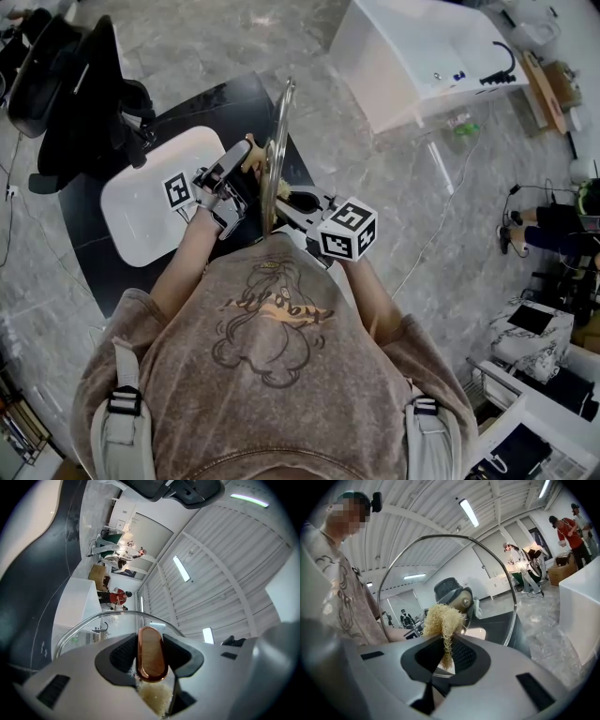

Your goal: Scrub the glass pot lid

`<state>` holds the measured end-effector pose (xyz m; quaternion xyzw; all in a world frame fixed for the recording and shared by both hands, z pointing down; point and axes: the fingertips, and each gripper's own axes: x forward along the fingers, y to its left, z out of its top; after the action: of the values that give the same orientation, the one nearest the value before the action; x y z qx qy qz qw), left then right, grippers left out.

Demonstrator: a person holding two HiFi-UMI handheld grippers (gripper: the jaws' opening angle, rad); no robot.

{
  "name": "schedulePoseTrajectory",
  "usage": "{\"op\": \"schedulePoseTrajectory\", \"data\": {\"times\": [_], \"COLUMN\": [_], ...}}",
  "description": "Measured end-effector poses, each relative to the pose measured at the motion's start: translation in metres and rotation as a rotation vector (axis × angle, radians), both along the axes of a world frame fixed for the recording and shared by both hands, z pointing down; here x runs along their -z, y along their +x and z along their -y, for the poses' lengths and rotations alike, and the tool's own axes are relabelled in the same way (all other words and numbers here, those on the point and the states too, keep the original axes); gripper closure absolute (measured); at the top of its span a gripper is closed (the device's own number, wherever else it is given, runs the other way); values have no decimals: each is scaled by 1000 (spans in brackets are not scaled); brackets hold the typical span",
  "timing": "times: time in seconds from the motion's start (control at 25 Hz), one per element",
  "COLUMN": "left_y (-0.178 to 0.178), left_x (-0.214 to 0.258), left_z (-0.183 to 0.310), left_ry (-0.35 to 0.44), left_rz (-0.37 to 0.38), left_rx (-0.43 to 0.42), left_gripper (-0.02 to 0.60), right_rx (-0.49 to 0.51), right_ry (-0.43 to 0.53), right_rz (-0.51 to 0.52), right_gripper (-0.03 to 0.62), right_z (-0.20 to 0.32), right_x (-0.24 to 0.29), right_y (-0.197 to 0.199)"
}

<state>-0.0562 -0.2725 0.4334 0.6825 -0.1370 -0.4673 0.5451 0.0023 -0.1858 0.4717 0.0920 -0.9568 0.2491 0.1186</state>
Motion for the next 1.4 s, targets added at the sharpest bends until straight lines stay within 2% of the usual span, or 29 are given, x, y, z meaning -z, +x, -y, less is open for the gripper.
{"op": "schedulePoseTrajectory", "data": {"times": [0.24, 0.52, 0.92, 1.4], "left_y": [-1, 3, 8, 14], "left_x": [-6, -13, -16, -17], "left_z": [-1, -3, -6, -11], "left_ry": [-16, -26, -18, -5], "left_rz": [-2, 2, 8, 6], "left_rx": [-1, -17, -55, -105], "left_gripper": [396, 396, 396, 396], "right_rx": [7, -35, -166, -320], "right_ry": [14, 57, 124, 112], "right_rz": [72, 143, 163, 151], "right_gripper": [553, 553, 553, 553], "right_z": [-4, 16, 70, 124], "right_x": [30, 62, 82, 74], "right_y": [-1, -2, -3, 6]}}
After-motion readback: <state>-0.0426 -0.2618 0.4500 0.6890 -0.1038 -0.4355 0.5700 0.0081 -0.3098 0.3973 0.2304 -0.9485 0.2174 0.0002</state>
